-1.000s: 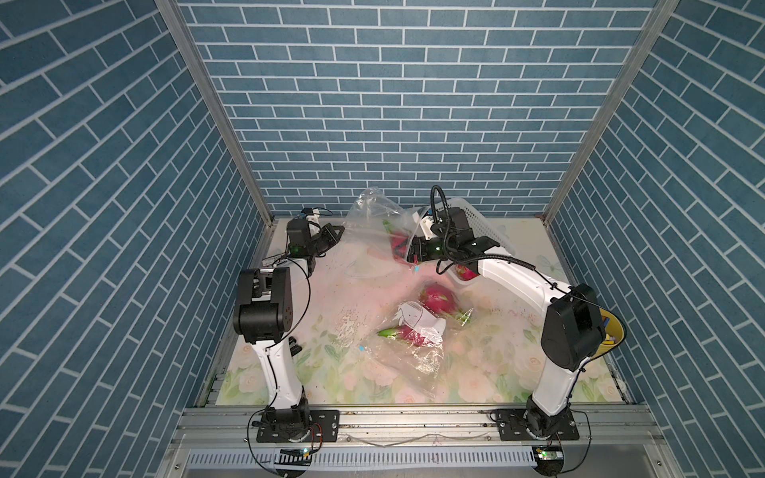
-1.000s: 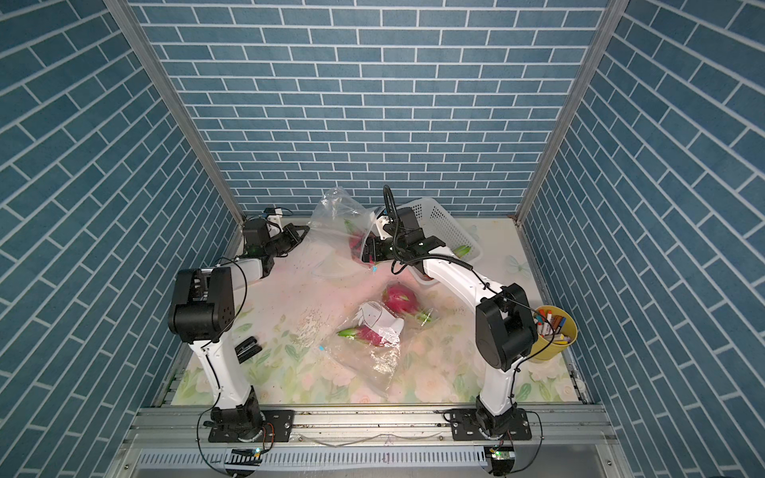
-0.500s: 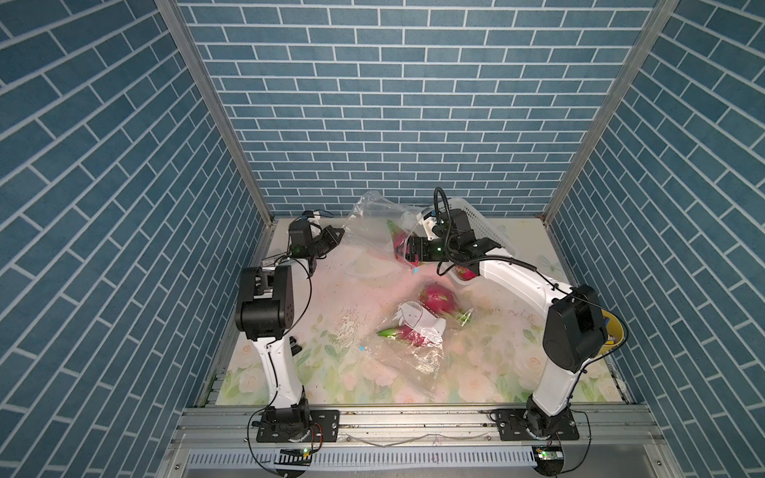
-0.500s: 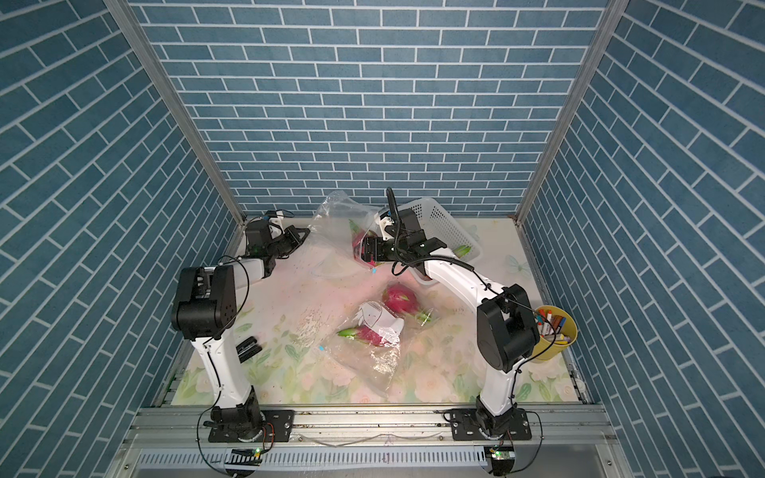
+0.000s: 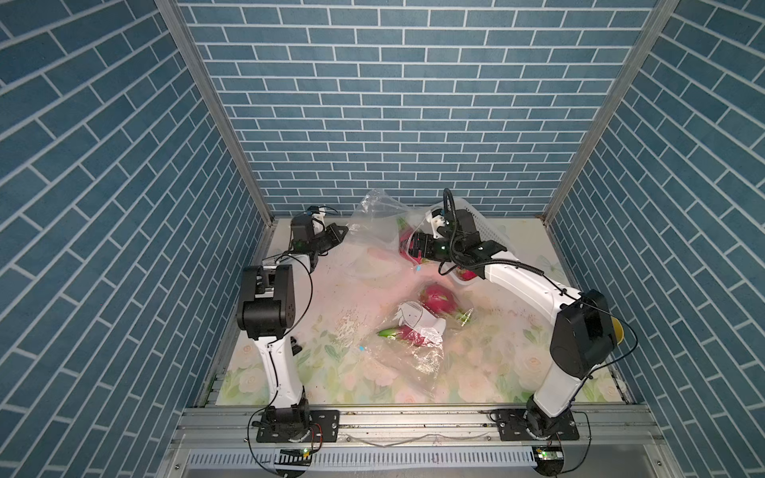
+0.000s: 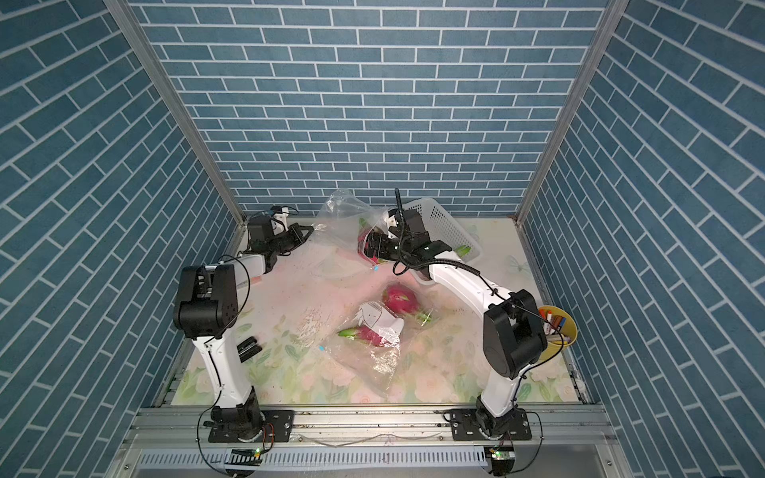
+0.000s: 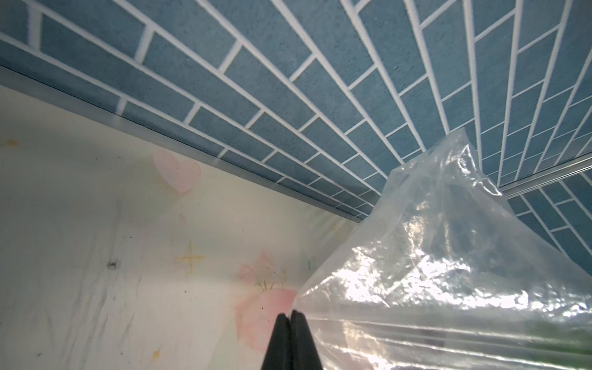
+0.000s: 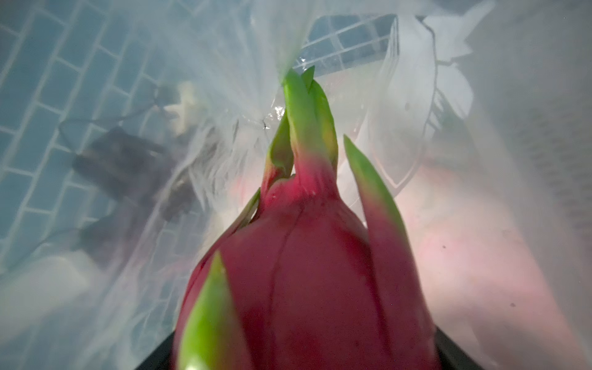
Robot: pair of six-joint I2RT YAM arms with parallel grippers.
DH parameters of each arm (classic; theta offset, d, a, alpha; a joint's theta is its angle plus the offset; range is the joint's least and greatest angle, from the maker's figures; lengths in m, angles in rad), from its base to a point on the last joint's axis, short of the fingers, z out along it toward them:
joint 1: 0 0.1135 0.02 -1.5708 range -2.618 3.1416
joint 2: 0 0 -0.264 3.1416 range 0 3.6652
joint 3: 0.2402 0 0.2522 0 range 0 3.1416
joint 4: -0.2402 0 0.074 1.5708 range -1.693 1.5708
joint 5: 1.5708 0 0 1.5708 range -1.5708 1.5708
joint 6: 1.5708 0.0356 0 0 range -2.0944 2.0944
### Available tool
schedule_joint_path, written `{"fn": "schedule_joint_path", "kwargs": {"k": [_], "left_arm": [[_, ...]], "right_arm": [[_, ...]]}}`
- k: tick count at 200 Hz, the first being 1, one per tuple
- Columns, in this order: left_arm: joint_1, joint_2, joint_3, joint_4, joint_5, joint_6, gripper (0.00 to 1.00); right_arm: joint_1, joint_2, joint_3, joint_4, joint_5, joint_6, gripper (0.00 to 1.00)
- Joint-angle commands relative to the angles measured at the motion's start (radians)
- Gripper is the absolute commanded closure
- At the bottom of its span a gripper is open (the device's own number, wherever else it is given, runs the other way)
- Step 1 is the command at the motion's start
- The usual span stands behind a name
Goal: Open the zip-top bag and take out the dragon fruit
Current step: Pick up the dragon fruit from the zipper food storage bag.
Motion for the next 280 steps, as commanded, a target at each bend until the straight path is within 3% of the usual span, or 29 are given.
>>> {"fn": "schedule_joint_path", "kwargs": {"k": [1, 12, 32, 72, 97, 117, 142, 168, 190, 240, 280], "left_arm": [[0.074, 0.033, -0.009, -0.009, -0.173, 0.002, 1.0], [0.071, 0.032, -0.016, 0.003, -0.149, -0.017, 0.99], [0.06, 0.015, -0.028, 0.008, -0.083, -0.043, 0.85], [0.036, -0.072, -0.07, -0.033, -0.186, 0.033, 0.85], [0.04, -0.052, -0.032, -0.08, -0.19, 0.045, 0.84], [0.027, -0.066, -0.095, 0.01, -0.119, -0.045, 0.73], [-0.031, -0.157, -0.282, 0.265, -0.041, -0.204, 0.61], [-0.145, -0.278, -0.425, 0.376, -0.046, -0.234, 0.5], [-0.247, -0.373, -0.517, 0.428, -0.068, -0.193, 0.41], [-0.437, -0.492, -0.607, 0.481, -0.063, -0.128, 0.31], [-0.637, -0.533, -0.522, 0.162, -0.298, 0.268, 0.31]], "right_arm": [[-0.053, -0.114, -0.046, 0.02, 0.221, 0.107, 0.2], [-0.053, -0.108, -0.054, 0.049, 0.221, 0.124, 0.21], [-0.046, -0.057, -0.014, 0.054, 0.16, 0.143, 0.22], [-0.045, 0.007, 0.077, -0.049, 0.042, 0.093, 0.23], [-0.045, -0.019, 0.069, -0.129, 0.06, 0.048, 0.23], [-0.047, -0.021, 0.049, -0.108, 0.058, 0.059, 0.23], [-0.048, 0.007, 0.054, -0.054, 0.063, 0.088, 0.23], [-0.05, 0.052, 0.1, -0.022, 0.074, 0.131, 0.23], [-0.05, 0.081, 0.137, -0.031, 0.099, 0.148, 0.22], [-0.057, 0.093, 0.142, -0.025, 0.108, 0.172, 0.22], [-0.057, 0.093, 0.147, -0.024, 0.104, 0.208, 0.23]]}}
